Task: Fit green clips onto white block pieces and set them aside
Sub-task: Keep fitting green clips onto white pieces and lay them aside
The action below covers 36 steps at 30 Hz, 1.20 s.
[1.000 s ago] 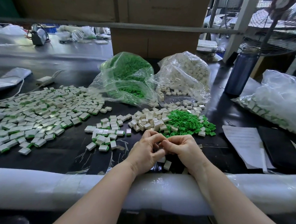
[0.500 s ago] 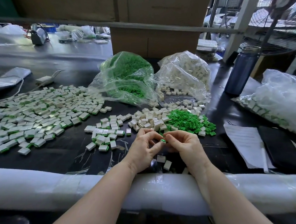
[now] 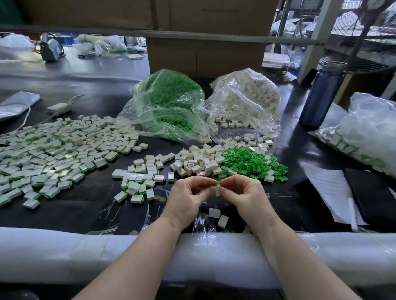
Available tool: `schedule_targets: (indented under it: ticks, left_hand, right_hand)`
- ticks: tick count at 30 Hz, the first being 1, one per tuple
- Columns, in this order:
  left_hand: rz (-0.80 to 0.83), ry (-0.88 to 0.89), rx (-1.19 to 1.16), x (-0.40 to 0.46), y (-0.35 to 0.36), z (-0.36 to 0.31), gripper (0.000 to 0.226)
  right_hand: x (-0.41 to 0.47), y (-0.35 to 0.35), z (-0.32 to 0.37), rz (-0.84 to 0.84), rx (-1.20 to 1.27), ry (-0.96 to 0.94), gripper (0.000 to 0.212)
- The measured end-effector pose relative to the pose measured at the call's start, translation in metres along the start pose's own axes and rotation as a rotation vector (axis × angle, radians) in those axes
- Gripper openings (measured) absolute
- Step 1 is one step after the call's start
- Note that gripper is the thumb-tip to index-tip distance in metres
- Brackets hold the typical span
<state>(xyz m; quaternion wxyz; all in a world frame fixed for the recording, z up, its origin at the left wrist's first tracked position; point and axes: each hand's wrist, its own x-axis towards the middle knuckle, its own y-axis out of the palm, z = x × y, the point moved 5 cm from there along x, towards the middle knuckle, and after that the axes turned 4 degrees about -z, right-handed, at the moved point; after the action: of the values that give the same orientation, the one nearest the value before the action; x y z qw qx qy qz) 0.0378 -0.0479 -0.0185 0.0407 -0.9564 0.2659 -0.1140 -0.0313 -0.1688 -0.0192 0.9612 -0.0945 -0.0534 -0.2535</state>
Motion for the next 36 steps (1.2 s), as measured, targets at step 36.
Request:
schedule_targets:
  ticks: [36]
  left_hand:
    - [0.057, 0.046, 0.228, -0.0019, 0.0033, -0.0033, 0.018]
  right_hand:
    - [-0.0019, 0.0028, 0.0017, 0.058, 0.056, 0.044, 0.023]
